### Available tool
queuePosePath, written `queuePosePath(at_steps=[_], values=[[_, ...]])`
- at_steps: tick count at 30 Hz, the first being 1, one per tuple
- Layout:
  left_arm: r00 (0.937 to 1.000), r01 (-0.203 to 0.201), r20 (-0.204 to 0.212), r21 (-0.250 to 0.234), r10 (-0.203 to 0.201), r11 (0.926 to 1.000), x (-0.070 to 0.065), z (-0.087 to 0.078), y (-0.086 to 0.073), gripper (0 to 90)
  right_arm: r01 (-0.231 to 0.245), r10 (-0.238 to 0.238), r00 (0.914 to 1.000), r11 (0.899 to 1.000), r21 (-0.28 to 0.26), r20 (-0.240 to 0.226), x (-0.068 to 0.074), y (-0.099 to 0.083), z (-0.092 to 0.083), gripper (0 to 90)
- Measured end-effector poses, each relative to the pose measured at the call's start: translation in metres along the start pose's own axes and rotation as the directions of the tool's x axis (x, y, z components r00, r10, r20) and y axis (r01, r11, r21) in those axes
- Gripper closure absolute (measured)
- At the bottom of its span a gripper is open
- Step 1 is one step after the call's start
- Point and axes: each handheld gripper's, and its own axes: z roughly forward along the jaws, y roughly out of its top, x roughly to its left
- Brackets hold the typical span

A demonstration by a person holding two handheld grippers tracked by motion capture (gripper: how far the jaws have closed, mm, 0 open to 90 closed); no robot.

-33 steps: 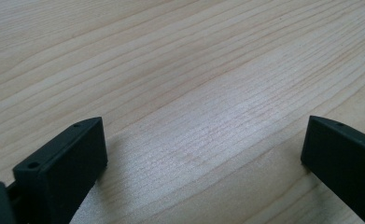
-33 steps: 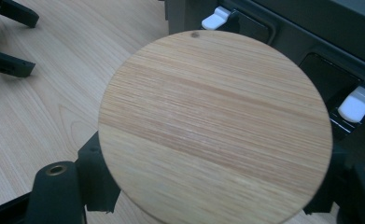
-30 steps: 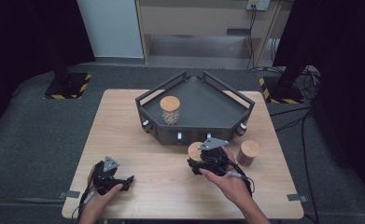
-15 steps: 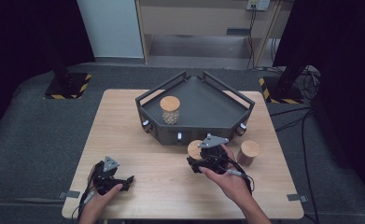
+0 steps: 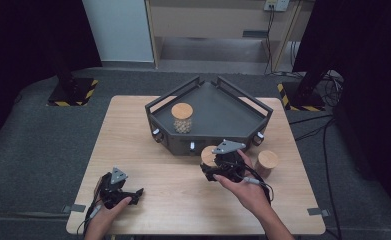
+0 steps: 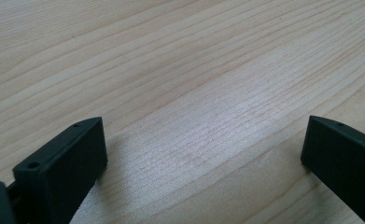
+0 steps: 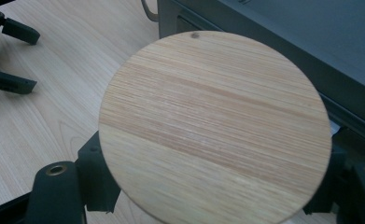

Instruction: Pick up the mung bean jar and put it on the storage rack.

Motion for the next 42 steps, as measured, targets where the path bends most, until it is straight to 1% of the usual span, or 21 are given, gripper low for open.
queuePosePath(at_steps=[17, 34, 42], values=[[1.0, 0.001, -0.001, 0.0, -0.001, 1.0, 0.0, 0.0, 0.0, 0.0, -0.001, 0.001, 1.0, 1.0, -0.008, 0.009, -0.005, 0.01, -0.007, 25.5], [1.0, 0.003, -0.003, 0.0, -0.003, 1.0, -0.001, 0.0, 0.0, 0.0, 0.008, -0.007, 0.9999, 1.0, -0.008, 0.015, -0.007, 0.018, -0.012, 25.5], [1.0, 0.003, -0.003, 0.0, -0.003, 1.0, -0.001, 0.0, 0.0, 0.0, 0.019, -0.018, 0.9997, 1.0, -0.007, 0.015, -0.007, 0.023, -0.013, 25.5]])
